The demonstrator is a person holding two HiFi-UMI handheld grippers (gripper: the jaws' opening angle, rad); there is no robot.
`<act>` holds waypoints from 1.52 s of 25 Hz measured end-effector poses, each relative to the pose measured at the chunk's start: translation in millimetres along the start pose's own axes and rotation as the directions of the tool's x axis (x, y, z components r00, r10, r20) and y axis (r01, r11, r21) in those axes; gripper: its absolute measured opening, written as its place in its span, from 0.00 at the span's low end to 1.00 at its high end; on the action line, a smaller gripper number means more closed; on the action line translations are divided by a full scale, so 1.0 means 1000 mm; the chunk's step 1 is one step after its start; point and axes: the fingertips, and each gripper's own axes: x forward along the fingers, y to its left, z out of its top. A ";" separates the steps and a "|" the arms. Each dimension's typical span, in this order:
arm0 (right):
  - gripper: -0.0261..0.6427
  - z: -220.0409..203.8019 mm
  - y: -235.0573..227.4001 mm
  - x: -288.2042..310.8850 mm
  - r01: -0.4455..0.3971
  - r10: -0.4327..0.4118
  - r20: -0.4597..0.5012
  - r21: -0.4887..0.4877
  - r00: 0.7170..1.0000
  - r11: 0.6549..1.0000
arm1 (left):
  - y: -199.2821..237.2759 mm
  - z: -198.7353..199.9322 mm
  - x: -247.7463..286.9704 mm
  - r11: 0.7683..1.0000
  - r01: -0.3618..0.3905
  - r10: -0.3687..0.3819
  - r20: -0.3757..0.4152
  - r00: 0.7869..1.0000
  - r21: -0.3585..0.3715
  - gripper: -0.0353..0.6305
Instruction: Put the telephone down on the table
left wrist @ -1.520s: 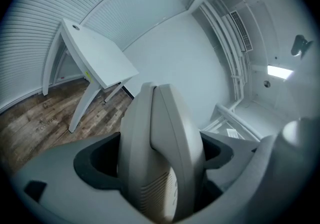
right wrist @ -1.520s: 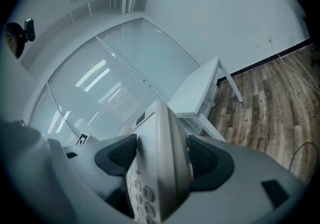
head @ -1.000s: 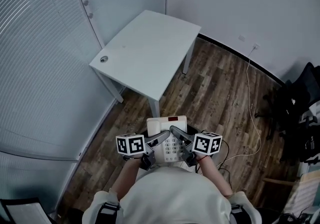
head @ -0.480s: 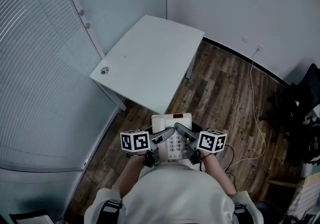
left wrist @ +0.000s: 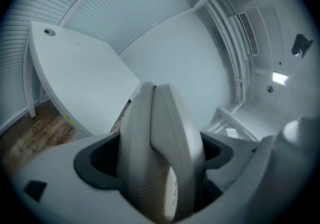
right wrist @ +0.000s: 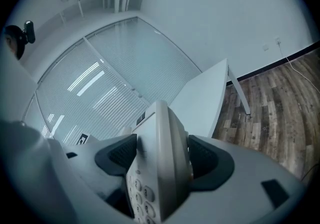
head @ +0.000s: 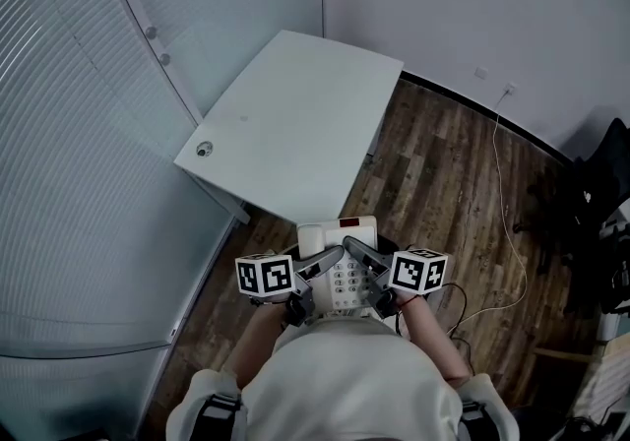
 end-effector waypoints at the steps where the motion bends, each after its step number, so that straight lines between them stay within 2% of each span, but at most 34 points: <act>1: 0.53 0.001 0.001 0.002 0.002 -0.002 -0.002 -0.001 1.000 1.000 | 0.001 0.002 0.000 1.000 0.001 -0.001 0.001 1.000 -0.002 0.70; 9: 0.53 0.006 -0.004 0.022 0.015 -0.015 -0.006 0.011 1.000 1.000 | 0.018 0.015 0.001 1.000 0.000 0.000 -0.010 1.000 -0.013 0.70; 17: 0.53 0.023 -0.011 0.039 -0.009 0.009 -0.036 0.010 0.999 1.000 | 0.026 0.035 0.010 0.999 -0.026 0.026 0.012 1.000 -0.024 0.70; 27: 0.53 0.073 -0.043 0.075 -0.056 0.054 -0.091 -0.022 0.994 0.998 | 0.046 0.082 0.051 0.997 -0.059 0.063 0.079 0.995 -0.053 0.70; 31: 0.53 0.108 -0.058 0.096 -0.076 0.073 -0.112 -0.025 0.991 0.997 | 0.053 0.116 0.073 0.995 -0.079 0.086 0.100 0.991 -0.064 0.70; 38: 0.53 0.136 -0.063 0.112 -0.147 0.138 -0.167 -0.046 0.976 0.988 | 0.052 0.141 0.085 0.988 -0.128 0.141 0.170 0.975 -0.084 0.70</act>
